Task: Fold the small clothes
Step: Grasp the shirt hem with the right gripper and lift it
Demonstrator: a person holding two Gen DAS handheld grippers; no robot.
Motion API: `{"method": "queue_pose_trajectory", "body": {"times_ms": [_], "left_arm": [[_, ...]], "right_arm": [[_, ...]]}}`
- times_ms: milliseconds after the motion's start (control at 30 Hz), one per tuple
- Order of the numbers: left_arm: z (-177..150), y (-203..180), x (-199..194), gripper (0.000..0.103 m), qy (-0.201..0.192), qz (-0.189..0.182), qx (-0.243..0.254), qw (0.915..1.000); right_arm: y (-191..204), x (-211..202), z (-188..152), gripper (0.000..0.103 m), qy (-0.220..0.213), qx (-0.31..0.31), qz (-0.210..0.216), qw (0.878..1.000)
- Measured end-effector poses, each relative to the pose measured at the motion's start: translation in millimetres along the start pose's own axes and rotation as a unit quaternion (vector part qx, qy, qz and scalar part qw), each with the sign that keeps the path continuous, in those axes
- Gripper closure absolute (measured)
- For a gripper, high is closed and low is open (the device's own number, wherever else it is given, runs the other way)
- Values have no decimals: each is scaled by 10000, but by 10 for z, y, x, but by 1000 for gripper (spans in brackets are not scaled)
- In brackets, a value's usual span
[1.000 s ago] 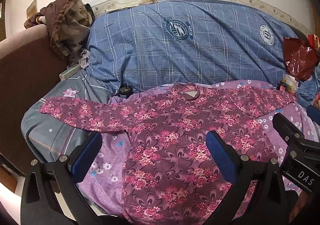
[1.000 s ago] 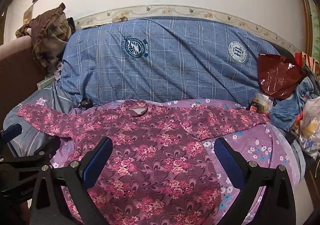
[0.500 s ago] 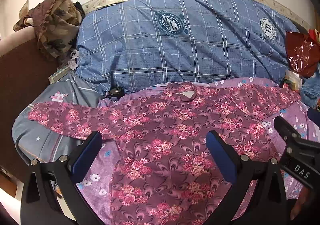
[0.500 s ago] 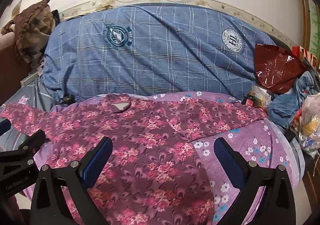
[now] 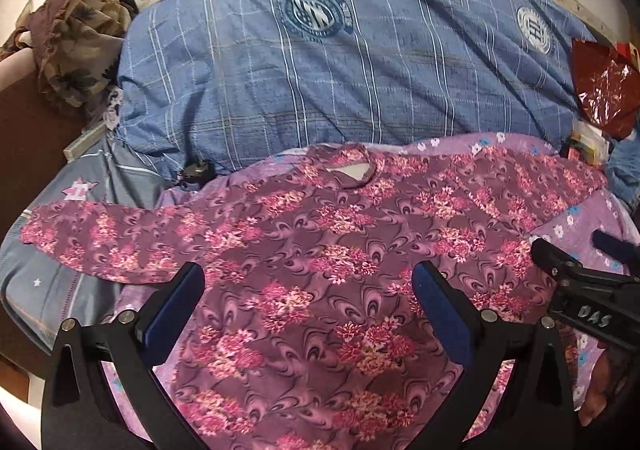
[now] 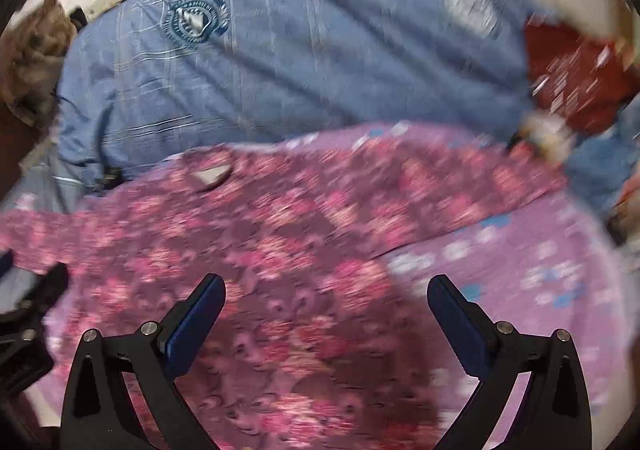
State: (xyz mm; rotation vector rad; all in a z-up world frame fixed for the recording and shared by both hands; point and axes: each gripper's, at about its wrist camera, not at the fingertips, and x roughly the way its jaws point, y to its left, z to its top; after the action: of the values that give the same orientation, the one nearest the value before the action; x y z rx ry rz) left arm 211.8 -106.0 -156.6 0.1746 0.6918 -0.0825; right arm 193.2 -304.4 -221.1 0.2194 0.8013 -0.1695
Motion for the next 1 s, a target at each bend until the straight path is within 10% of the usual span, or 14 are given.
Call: {"method": "queue_pose_trajectory", "body": {"times_ms": [100, 233, 400, 633, 767, 1000], "left_arm": [[31, 16, 184, 0, -11, -11, -72, 10000], [15, 127, 533, 0, -436, 217, -266, 9985], [-75, 332, 1076, 0, 221, 48, -577, 9981], [2, 384, 1290, 0, 75, 139, -829, 9964], [-42, 187, 1510, 0, 336, 366, -286, 9984], [-177, 142, 1750, 0, 860, 347, -171, 9955]], "right_arm": [[-388, 269, 65, 3, 203, 545, 446, 9973], [-1363, 619, 260, 11, 229, 1627, -27, 9864], [-2829, 911, 413, 18, 14, 3179, -605, 9462], [-3748, 1156, 557, 32, -590, 4334, 116, 8992], [-3877, 1393, 670, 97, -424, 4302, 29, 9017], [-3295, 875, 1000, 98, -1199, 3455, 123, 9307]]}}
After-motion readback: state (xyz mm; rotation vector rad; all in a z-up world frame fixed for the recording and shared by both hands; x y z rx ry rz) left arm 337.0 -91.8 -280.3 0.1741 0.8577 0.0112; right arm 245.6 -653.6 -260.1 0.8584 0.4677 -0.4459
